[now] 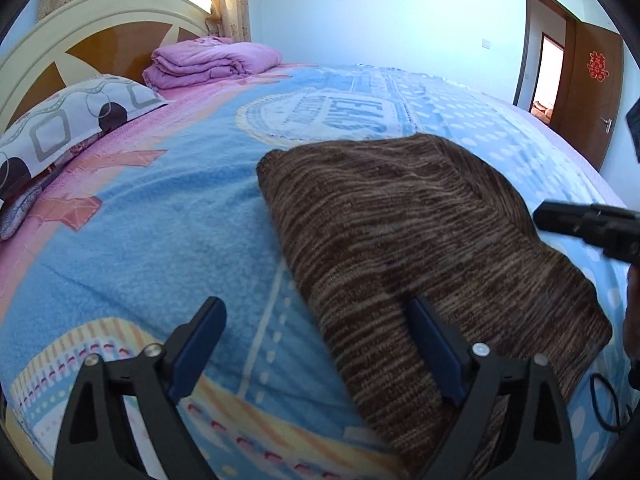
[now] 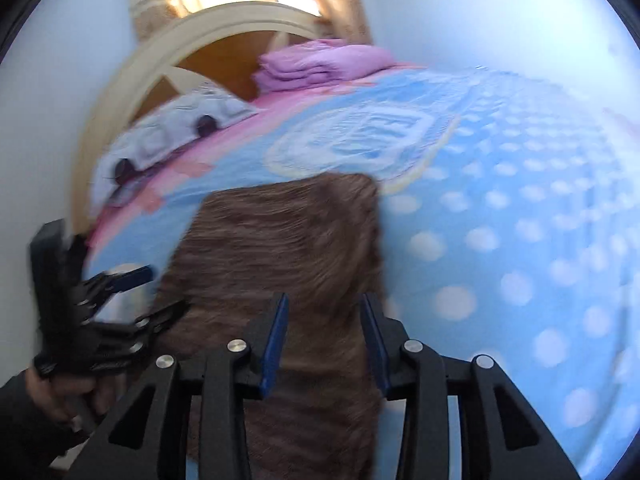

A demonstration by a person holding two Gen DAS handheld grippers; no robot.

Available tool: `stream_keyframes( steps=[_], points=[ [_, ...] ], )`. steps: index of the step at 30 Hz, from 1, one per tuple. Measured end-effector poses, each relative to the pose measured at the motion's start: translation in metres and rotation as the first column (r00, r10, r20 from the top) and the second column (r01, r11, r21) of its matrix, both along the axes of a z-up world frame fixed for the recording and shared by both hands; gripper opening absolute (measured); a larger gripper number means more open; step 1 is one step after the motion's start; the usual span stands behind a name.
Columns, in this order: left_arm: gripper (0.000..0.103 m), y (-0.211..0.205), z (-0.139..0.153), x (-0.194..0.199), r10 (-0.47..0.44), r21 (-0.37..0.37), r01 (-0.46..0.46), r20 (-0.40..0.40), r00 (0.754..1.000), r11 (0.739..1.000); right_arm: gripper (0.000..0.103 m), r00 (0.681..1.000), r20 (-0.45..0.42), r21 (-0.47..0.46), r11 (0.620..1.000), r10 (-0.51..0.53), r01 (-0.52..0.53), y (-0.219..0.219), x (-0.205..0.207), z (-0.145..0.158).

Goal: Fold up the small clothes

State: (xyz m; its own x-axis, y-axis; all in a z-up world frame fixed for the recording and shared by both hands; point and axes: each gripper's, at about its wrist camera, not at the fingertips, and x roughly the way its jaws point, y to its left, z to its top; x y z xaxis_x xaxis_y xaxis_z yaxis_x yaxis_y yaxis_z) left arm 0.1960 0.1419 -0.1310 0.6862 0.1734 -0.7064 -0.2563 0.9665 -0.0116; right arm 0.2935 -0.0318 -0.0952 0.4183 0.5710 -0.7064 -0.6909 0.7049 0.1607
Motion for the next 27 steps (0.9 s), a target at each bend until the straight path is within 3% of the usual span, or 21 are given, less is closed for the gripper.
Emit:
stream_keyframes(
  steps=[1, 2, 3, 7, 10, 17, 20, 25, 27],
  points=[
    [0.099, 0.001, -0.001, 0.000, 0.005, -0.008, -0.005, -0.001, 1.000, 1.000, 0.031, 1.000, -0.015, -0.021, 1.000, 0.013, -0.013, 0.005, 0.002, -0.004],
    [0.099, 0.002, -0.001, -0.001, 0.014, -0.021, -0.014, -0.002, 1.000, 1.000, 0.012, 0.999, -0.022, -0.047, 0.998, 0.029, -0.030, 0.010, 0.002, -0.011],
    [0.099, 0.002, -0.001, -0.003, 0.019, -0.020, -0.019, 0.000, 1.000, 1.000, 0.003, 1.000, -0.012, -0.066, 0.997, 0.029, -0.030, 0.010, 0.000, -0.014],
    [0.103, -0.010, -0.002, 0.000, 0.054, 0.067, -0.053, -0.009, 0.998, 0.996, 0.002, 1.000, -0.020, -0.055, 0.998, -0.006, 0.005, -0.001, 0.000, -0.026],
    [0.103, -0.004, -0.002, -0.003, 0.062, 0.033, -0.062, -0.003, 0.998, 0.998, 0.002, 0.998, -0.055, -0.020, 1.000, -0.022, 0.021, -0.008, 0.008, -0.028],
    [0.103, 0.002, -0.002, -0.017, 0.074, -0.029, -0.073, 0.013, 0.997, 0.997, 0.005, 0.998, -0.001, -0.037, 0.997, -0.065, 0.065, -0.015, -0.005, -0.033],
    [0.103, -0.005, 0.006, -0.023, 0.075, 0.006, -0.075, 0.019, 0.997, 0.997, 0.027, 0.990, -0.015, -0.020, 0.990, -0.138, 0.138, -0.026, -0.003, -0.027],
    [0.103, -0.017, 0.028, -0.046, 0.030, 0.048, -0.032, 0.040, 0.999, 0.998, 0.030, 0.979, 0.040, -0.012, 0.979, -0.201, 0.202, -0.050, -0.029, -0.005],
    [0.103, -0.022, 0.045, -0.061, 0.012, 0.042, -0.016, 0.086, 0.996, 0.999, 0.041, 0.977, 0.087, 0.020, 0.981, -0.193, 0.192, -0.055, -0.049, 0.011]
  ],
)
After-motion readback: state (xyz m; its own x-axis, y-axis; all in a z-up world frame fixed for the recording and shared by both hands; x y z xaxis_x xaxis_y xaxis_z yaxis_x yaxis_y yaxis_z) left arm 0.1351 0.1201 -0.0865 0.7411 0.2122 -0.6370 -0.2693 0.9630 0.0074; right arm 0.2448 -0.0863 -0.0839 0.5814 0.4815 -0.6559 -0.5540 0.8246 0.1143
